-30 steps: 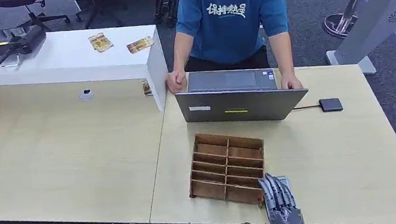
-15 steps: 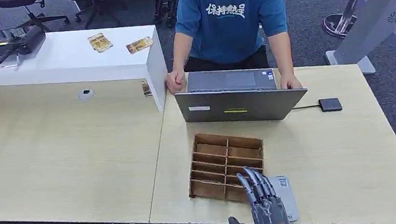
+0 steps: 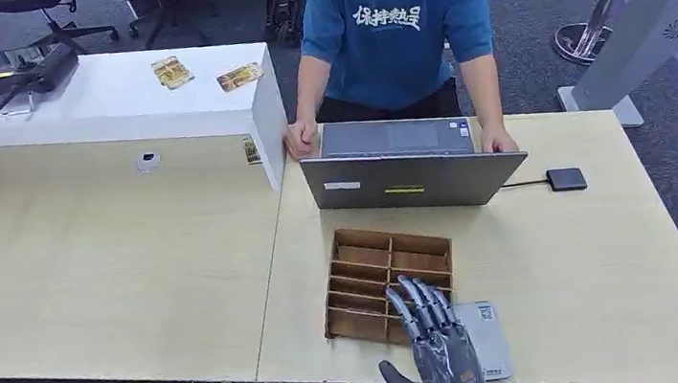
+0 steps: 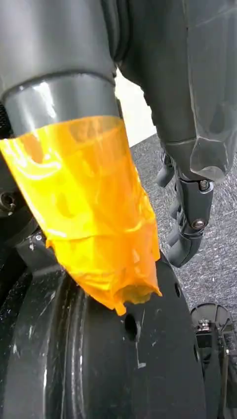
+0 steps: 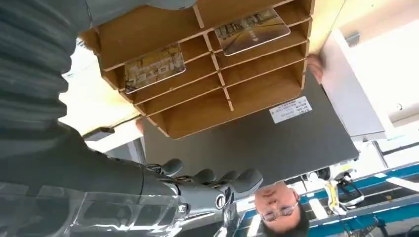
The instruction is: Pass the card to the sensor for recognition and then transmit it.
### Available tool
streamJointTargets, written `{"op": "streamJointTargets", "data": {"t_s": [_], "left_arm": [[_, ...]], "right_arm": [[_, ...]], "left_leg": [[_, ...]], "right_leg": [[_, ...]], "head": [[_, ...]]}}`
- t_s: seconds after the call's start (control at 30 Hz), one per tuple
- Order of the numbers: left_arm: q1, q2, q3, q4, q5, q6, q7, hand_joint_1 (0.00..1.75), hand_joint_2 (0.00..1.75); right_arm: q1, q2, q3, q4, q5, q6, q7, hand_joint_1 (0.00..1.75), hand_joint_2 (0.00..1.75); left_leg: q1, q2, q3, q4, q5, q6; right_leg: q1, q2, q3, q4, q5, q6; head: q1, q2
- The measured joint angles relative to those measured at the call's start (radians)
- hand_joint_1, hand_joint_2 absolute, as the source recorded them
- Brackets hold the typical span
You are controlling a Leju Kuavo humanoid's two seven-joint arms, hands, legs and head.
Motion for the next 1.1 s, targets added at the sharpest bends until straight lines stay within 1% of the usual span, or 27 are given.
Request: {"op": "streamJointTargets", "data": {"t_s": [0.07,0.23,0.33,0.5,0.57,0.7,0.97,1.1], "left_arm": [[0.0,0.0,0.0,0.0,0.001,0.0,0.0,0.0,0.0],[0.0,0.0,0.0,0.0,0.004,0.003,0.003,0.0,0.0],[0.0,0.0,-0.001,0.0,0.005,0.004,0.005,0.0,0.0],[0.0,0.0,-0.006,0.0,0.005,0.006,0.006,0.0,0.0],[0.0,0.0,-0.006,0.0,0.009,0.007,0.008,0.0,0.0],[0.001,-0.001,-0.006,0.0,0.017,0.013,0.008,0.0,0.0],[0.001,-0.002,-0.006,0.0,0.021,0.013,0.008,0.0,0.0],[0.001,-0.003,-0.006,0.0,0.025,0.013,0.009,0.0,0.0]], "right_arm": [[-0.002,0.005,0.0,0.001,0.026,-0.002,0.016,0.0,1.75],[-0.003,0.013,-0.005,-0.001,0.124,0.01,0.094,0.0,1.75],[-0.003,0.014,-0.007,-0.001,0.146,0.012,0.11,0.0,1.75],[-0.004,0.018,-0.015,0.005,0.272,0.05,0.214,0.0,1.75],[-0.002,0.018,-0.019,0.006,0.285,0.06,0.237,0.0,1.75],[0.001,0.016,-0.028,0.005,0.249,0.093,0.229,0.0,1.75],[0.009,0.016,-0.035,-0.001,0.241,0.113,0.227,0.0,1.75],[0.009,0.016,-0.037,-0.001,0.224,0.138,0.232,0.0,1.75]], "left_leg": [[0.0,0.0,0.0,0.0,0.0,0.0],[0.0,0.0,0.0,0.0,0.0,0.0],[0.0,0.0,0.0,0.0,0.0,0.0],[0.0,0.0,0.0,0.0,0.0,0.0],[0.0,0.0,0.0,0.0,0.0,0.0],[0.0,0.0,0.0,0.0,0.0,0.0],[0.0,0.0,0.0,0.0,0.0,0.0],[0.0,0.0,0.0,0.0,0.0,0.0]], "right_leg": [[0.0,0.0,0.0,0.0,0.0,0.0],[0.0,0.0,0.0,0.0,0.0,0.0],[0.0,0.0,0.0,0.0,0.0,0.0],[0.0,0.0,0.0,0.0,0.0,0.0],[0.0,0.0,0.0,0.0,0.0,0.0],[0.0,0.0,0.0,0.0,0.0,0.0],[0.0,0.0,0.0,0.0,0.0,0.0],[0.0,0.0,0.0,0.0,0.0,0.0]], "head": [[0.0,0.0],[0.0,0.0],[0.0,0.0],[0.0,0.0],[0.0,0.0],[0.0,0.0],[0.0,0.0],[0.0,0.0]]}}
